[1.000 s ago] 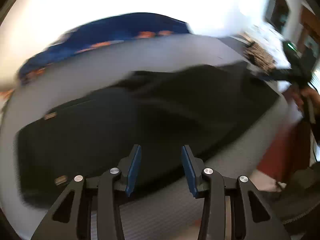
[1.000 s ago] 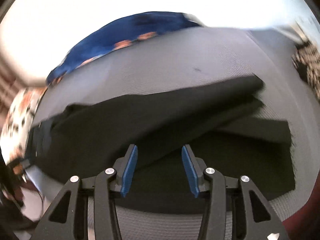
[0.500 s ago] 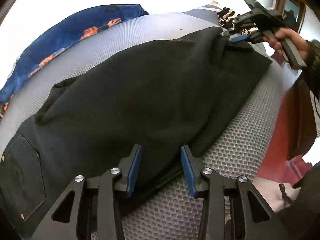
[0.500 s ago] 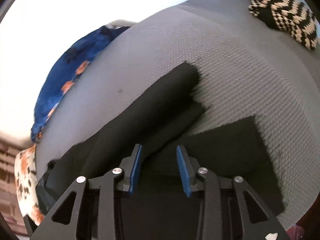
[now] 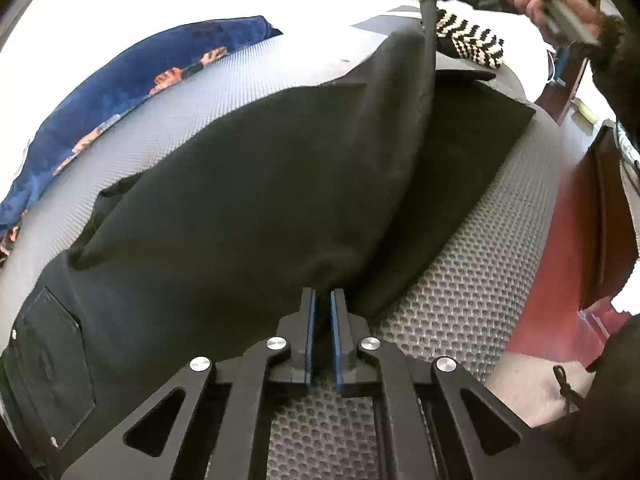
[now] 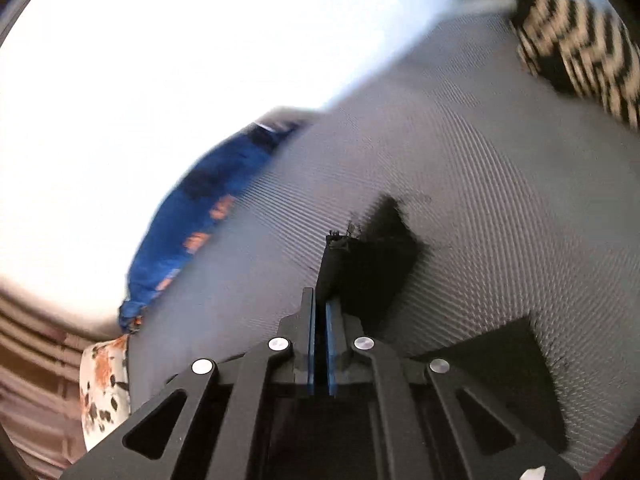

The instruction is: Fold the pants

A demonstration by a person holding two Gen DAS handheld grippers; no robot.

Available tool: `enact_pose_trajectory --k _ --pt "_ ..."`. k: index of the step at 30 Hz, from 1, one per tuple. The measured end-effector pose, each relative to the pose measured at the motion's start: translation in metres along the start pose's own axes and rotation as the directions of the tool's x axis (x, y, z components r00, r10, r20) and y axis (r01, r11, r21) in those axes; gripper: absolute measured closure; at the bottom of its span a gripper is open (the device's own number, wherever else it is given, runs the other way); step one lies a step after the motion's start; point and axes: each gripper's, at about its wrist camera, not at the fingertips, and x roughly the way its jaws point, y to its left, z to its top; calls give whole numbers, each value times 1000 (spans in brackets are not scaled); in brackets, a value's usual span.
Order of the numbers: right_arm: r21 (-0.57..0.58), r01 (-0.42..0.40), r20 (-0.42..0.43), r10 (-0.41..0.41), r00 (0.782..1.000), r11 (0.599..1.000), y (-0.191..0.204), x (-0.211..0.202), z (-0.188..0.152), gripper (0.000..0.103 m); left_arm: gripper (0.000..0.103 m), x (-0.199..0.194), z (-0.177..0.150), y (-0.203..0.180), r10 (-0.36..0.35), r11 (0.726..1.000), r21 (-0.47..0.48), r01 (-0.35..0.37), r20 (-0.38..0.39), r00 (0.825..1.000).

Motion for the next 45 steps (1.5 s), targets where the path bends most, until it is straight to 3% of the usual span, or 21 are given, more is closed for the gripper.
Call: enact_pose_trajectory --k 4,8,14,20,25,29,33,37,40,45 --pt "-69 -22 13 23 1000 997 40 -27 6 98 99 -7 4 6 -7 1000 -25 7 17 1000" --pt "-99 0 33 3 999 995 51 -40 10 99 99 -13 5 11 -6 999 -49 8 40 999" --pt "-96 -13 0 13 1000 995 68 -30 29 98 99 -15 9 19 1 997 -81 3 48 999" --pt "-169 -94 19 98 995 981 119 -29 43 98 99 -24 11 28 17 993 -119 -8 76 997" --pt "-190 -88 36 97 995 978 132 -35 44 99 99 -26 12 31 19 993 -117 -9 89 996" --pt "-145 -56 61 65 996 988 104 -55 31 99 99 -22 11 28 -12 995 -98 21 86 996" --pt "-28 32 93 -29 995 999 40 -78 3 99 99 -16 7 23 -41 996 -77 46 72 997" --pt "153 160 21 -165 986 975 -50 -73 -48 99 99 -6 2 14 -46 998 -30 47 37 998" --pt "261 200 -35 -198 980 944 -98 -56 -77 99 99 -2 0 7 -36 999 2 36 23 999" --pt "287 211 -38 -209 977 934 -116 -45 -93 100 99 -3 2 9 -46 999 1 46 19 999"
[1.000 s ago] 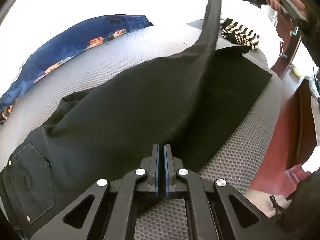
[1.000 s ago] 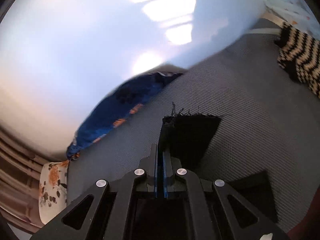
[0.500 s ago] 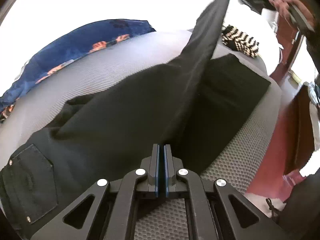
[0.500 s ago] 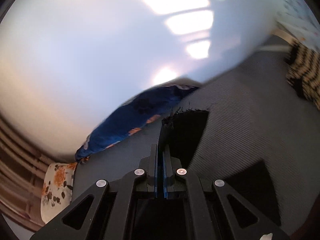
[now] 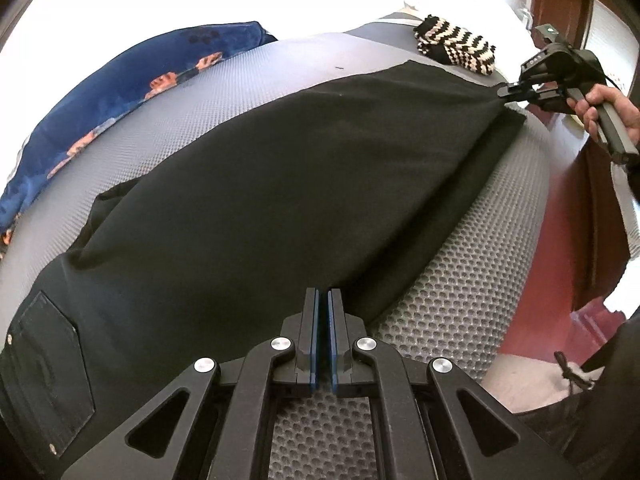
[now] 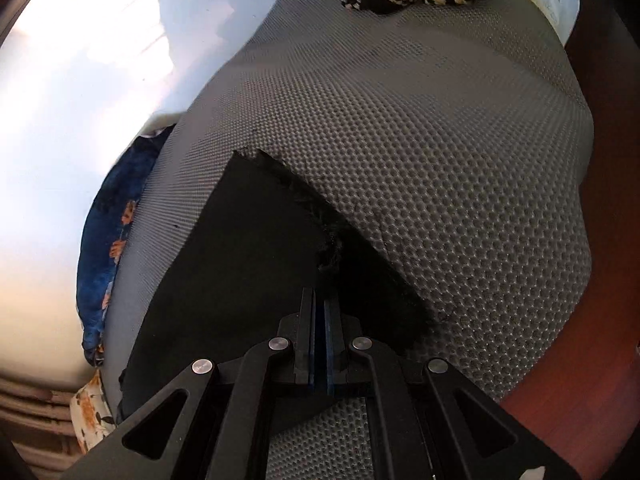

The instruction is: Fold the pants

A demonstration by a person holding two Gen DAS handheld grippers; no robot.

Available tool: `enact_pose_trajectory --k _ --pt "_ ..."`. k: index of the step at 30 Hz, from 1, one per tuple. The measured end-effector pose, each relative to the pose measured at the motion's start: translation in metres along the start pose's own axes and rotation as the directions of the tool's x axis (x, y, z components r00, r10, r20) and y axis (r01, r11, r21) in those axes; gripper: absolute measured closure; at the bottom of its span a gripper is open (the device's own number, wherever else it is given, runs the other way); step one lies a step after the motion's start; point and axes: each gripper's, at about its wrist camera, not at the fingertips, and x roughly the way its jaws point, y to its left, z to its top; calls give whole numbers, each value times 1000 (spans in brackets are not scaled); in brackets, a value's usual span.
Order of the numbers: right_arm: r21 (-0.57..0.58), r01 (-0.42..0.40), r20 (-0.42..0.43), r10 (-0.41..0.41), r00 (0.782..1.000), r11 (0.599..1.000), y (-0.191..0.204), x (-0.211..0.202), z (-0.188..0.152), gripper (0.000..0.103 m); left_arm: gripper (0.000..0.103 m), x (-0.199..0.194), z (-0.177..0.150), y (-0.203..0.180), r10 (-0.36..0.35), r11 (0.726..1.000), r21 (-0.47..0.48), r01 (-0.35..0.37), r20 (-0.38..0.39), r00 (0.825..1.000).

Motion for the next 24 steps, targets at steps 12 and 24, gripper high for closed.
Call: enact_pose_trajectory --k 12,24 --pt "-5 89 45 -88 995 996 -12 -20 -33 100 99 -5 -11 -7 -58 997 48 59 -14 998" --pt "70 179 56 -183 982 981 -22 -26 -28 60 91 -22 -4 15 -133 987 -83 134 24 991"
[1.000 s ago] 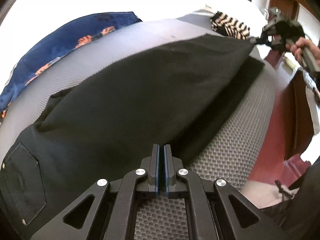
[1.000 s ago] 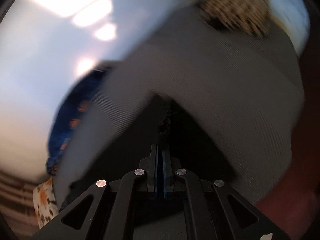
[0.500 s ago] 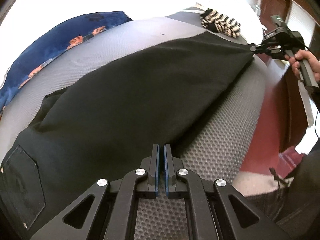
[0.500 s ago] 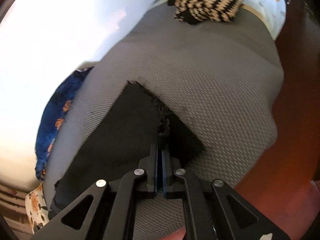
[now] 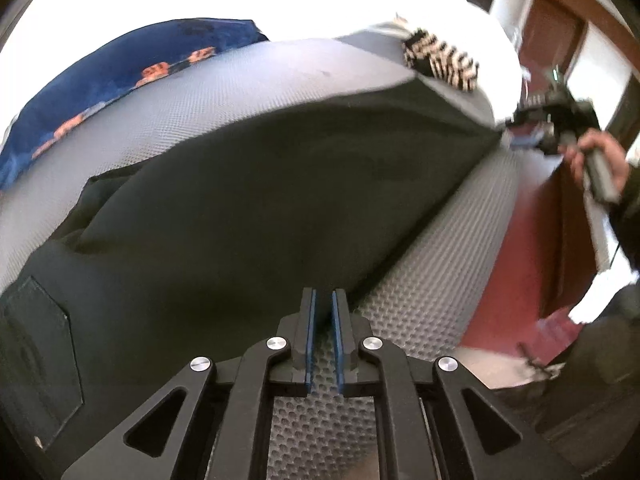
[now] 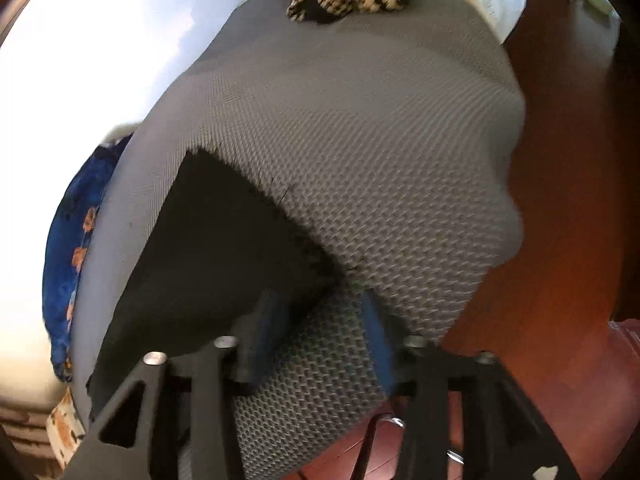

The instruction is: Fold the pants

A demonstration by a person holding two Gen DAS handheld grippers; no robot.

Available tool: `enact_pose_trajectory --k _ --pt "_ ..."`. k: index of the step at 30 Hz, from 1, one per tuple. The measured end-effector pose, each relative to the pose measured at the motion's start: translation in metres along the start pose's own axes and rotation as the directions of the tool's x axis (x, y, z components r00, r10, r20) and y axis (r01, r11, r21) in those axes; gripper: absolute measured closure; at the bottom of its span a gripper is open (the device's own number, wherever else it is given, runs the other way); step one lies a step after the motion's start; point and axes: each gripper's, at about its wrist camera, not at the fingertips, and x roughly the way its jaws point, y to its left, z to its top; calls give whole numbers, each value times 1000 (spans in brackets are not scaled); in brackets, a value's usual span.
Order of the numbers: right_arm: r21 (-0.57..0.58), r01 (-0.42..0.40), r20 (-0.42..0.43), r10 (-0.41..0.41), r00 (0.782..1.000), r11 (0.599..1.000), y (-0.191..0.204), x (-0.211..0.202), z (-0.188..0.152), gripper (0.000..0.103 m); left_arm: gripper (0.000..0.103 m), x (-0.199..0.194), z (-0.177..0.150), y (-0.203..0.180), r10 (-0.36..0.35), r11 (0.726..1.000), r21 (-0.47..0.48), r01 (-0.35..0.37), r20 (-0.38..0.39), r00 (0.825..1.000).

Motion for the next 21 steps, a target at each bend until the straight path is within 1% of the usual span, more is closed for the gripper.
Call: enact_pose_trajectory --k 2,4,5,7,9,10,11,12,13,14,15,16,18,19,21 --pt "-14 22 36 -22 999 1000 1 -12 2 60 77 -14 2 13 13 999 -50 -11 45 999" --pt "-71 29 74 -24 997 997 14 -24 5 60 70 -24 2 27 47 995 -92 -40 81 996" --pt "-119 10 85 1 996 993 27 -29 7 60 69 -30 1 41 80 989 -134 -67 95 992" --pt "-209 -41 65 56 996 977 56 -31 7 60 69 -36 -1 60 129 975 -197 -107 106 986" --pt "-329 -104 21 117 993 939 98 -29 4 60 69 -43 -6 85 211 943 -282 -175 100 972" --pt "-389 -135 -8 143 990 911 122 -25 1 60 69 -47 -9 97 252 922 -327 -209 94 963" --pt "-459 -185 -57 179 982 869 153 -19 -6 60 69 -51 -13 109 282 900 -370 -231 90 955" --pt "-504 -231 -104 207 973 832 176 -14 -13 60 69 -55 -17 117 302 882 -403 -244 88 949" --pt "-543 -281 -157 234 960 791 202 -8 -21 60 69 -57 -22 124 323 864 -433 -259 81 943" --pt "-579 -346 -229 260 938 738 233 2 -32 60 69 -61 -29 134 351 837 -469 -281 67 934" --pt "-599 -400 -295 273 916 694 260 11 -42 60 69 -62 -34 140 369 822 -485 -299 54 928" --pt "-616 -434 -339 276 899 657 282 19 -52 60 69 -65 -41 146 385 808 -499 -314 42 922" --pt "-652 -510 -440 267 857 561 334 37 -81 60 69 -68 -55 158 409 775 -532 -340 12 913" --pt "-672 -533 -477 251 842 513 358 47 -97 60 69 -69 -61 163 412 765 -545 -344 3 911" --pt "-684 -576 -546 211 811 447 392 63 -128 60 69 -71 -74 174 423 736 -578 -352 -13 906"
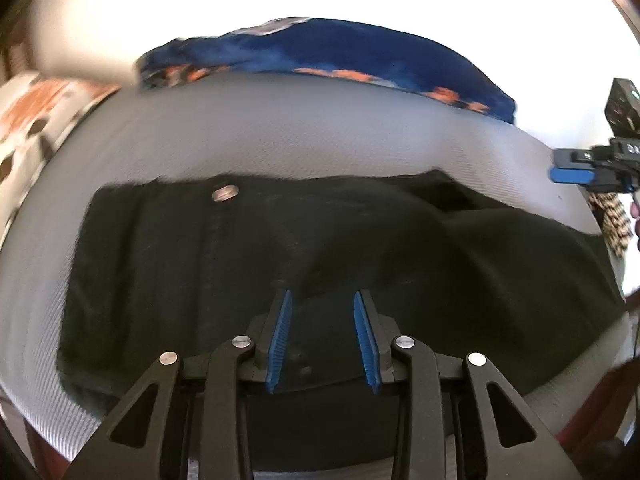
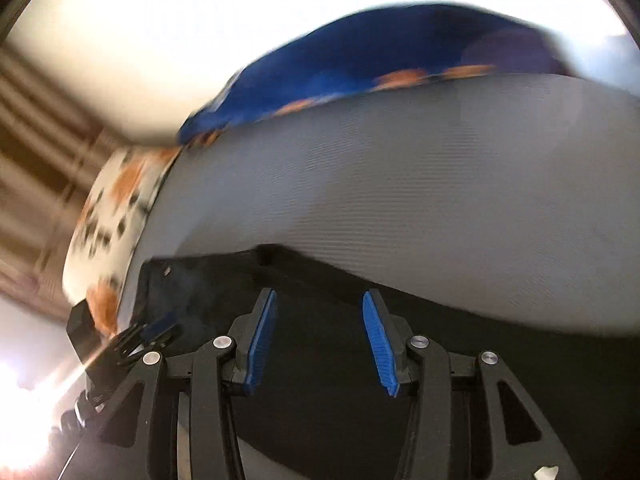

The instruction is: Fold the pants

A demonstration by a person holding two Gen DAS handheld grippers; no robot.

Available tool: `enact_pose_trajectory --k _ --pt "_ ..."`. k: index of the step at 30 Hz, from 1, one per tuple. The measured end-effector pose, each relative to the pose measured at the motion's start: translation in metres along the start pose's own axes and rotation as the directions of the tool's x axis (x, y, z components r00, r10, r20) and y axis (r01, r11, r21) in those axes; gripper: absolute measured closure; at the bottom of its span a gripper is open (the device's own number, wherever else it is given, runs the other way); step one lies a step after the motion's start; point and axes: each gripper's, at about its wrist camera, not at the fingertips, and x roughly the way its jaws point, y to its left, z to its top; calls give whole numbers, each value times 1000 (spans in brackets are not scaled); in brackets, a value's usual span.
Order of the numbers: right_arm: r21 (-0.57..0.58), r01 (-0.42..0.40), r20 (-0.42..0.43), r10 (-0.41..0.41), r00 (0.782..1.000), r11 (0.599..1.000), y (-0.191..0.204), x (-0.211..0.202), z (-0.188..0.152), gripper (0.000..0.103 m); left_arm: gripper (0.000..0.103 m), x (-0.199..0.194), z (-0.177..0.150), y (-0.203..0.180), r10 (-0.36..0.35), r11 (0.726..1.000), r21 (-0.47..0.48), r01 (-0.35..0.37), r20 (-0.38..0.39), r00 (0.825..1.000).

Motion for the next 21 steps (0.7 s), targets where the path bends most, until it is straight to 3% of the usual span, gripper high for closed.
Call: enact_pose_trajectory --k 5,8,11,12,13,14,18,21 --pt "-104 -80 -164 63 984 991 39 84 32 60 69 -3 -16 31 -14 998 -55 14 4 1000" --pt "-169 -92 -224 53 973 981 49 118 44 60 69 -2 -22 40 -61 995 -84 61 11 998" --pt "-175 -137 -322 75 944 975 50 142 46 60 69 -3 -25 43 -81 994 -76 83 20 996" --pt "-185 -139 -339 70 938 973 51 147 46 62 69 -3 -25 44 -85 993 -76 87 22 996" --pt "-194 -152 -357 75 931 969 53 149 45 75 69 -3 -26 44 -88 993 -74 89 23 996" --pt "-208 -154 -364 70 929 966 55 149 45 89 69 -3 -27 44 -91 993 -68 93 26 995" --pt "-240 -108 -267 41 963 965 62 135 53 94 69 -3 -29 46 -103 992 -68 106 38 994" --pt "-254 -45 -222 -13 975 966 66 147 56 95 69 -3 -30 47 -115 991 -60 118 42 992"
